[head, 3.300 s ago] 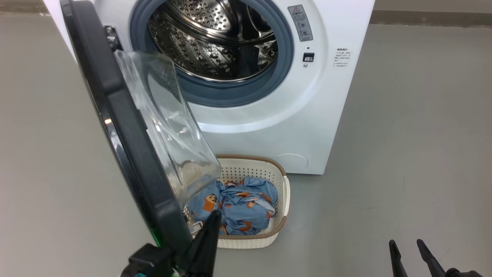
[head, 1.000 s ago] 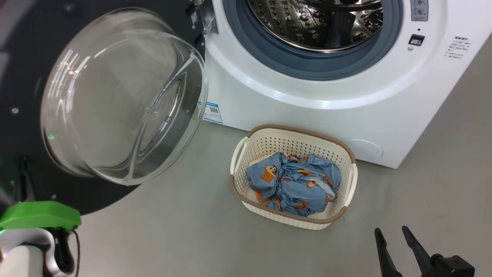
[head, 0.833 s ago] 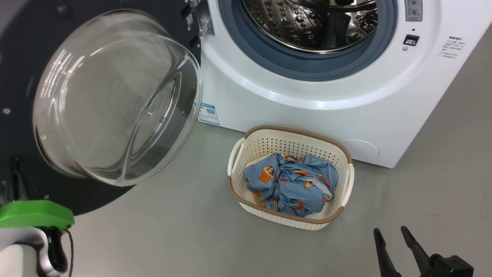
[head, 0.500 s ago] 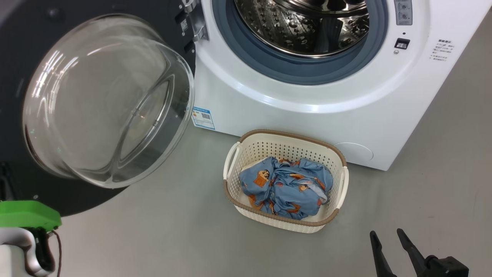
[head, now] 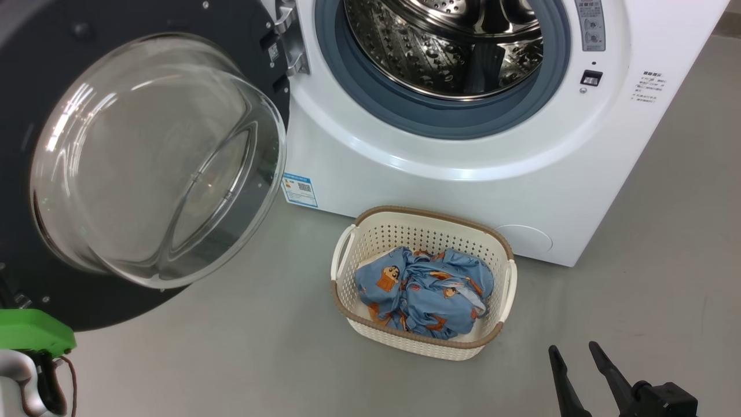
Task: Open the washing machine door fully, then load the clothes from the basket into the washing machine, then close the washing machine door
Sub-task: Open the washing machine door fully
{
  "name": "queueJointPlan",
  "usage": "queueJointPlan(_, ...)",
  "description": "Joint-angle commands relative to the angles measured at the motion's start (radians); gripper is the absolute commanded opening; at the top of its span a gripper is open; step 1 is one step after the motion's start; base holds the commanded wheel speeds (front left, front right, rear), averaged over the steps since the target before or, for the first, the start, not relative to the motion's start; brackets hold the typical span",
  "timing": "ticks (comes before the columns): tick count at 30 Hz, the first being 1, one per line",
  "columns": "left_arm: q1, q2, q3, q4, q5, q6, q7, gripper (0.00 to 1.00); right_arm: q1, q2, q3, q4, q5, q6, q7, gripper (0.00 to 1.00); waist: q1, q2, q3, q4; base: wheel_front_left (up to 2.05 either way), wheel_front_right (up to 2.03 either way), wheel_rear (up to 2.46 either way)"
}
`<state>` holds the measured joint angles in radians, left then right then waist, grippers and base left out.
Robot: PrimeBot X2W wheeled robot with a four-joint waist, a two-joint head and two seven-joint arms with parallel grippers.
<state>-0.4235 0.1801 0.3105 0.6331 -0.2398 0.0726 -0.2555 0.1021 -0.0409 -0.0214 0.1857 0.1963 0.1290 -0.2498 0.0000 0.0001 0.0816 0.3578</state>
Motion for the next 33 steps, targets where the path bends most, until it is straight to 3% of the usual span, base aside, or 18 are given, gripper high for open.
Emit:
queueJointPlan(1,-0.039,0.051,0.041,-0.022,0.015,-0.004,-0.006,0.00,-0.023,-0.010,0.026,-0.020,0.013,0.002,-0.012,1.00,0.0000,-0.0001,-0.004,-0.002,0.00,0.00,0.00)
queueJointPlan(9,0.001,-0.002,0.036,-0.087,0.040,-0.035,-0.006,0.00,-0.016,-0.010,0.019,-0.019,0.022,0.002,-0.012,1.00,0.0000,-0.0001,-0.021,-0.001,0.00,0.00,0.00)
queueJointPlan(10,0.009,-0.010,0.030,-0.107,0.047,-0.037,-0.006,0.07,-0.014,-0.010,0.018,-0.018,0.023,0.002,-0.012,1.00,0.0000,-0.0001,-0.024,0.000,0.00,0.00,0.00)
queueJointPlan(12,0.024,-0.027,0.023,-0.155,0.050,-0.047,-0.006,0.32,-0.009,-0.010,0.020,-0.017,0.024,0.002,-0.012,1.00,0.0000,-0.0001,-0.032,0.001,0.00,0.00,0.00)
queueJointPlan(14,0.046,-0.044,0.010,-0.213,0.061,-0.053,-0.006,0.50,-0.006,-0.010,0.022,-0.018,0.026,0.002,-0.012,1.00,0.0000,-0.0001,-0.041,0.000,0.00,0.00,0.00)
queueJointPlan(16,0.074,-0.056,-0.003,-0.265,0.069,-0.057,-0.006,0.98,-0.003,-0.010,0.026,-0.019,0.026,0.002,-0.012,1.00,0.0000,-0.0001,-0.053,-0.004,0.00,0.00,0.00)
queueJointPlan(26,0.240,-0.103,-0.095,-0.501,0.077,-0.102,-0.006,1.00,0.007,-0.022,0.059,-0.046,0.030,0.002,-0.012,1.00,0.0000,-0.0001,-0.095,-0.070,0.00,0.00,0.00)
queueJointPlan(33,0.357,-0.121,-0.145,-0.610,0.022,-0.125,-0.006,1.00,0.016,-0.022,0.066,-0.060,0.028,0.002,-0.012,1.00,0.0000,-0.0001,-0.099,-0.137,0.00,0.00,0.00)
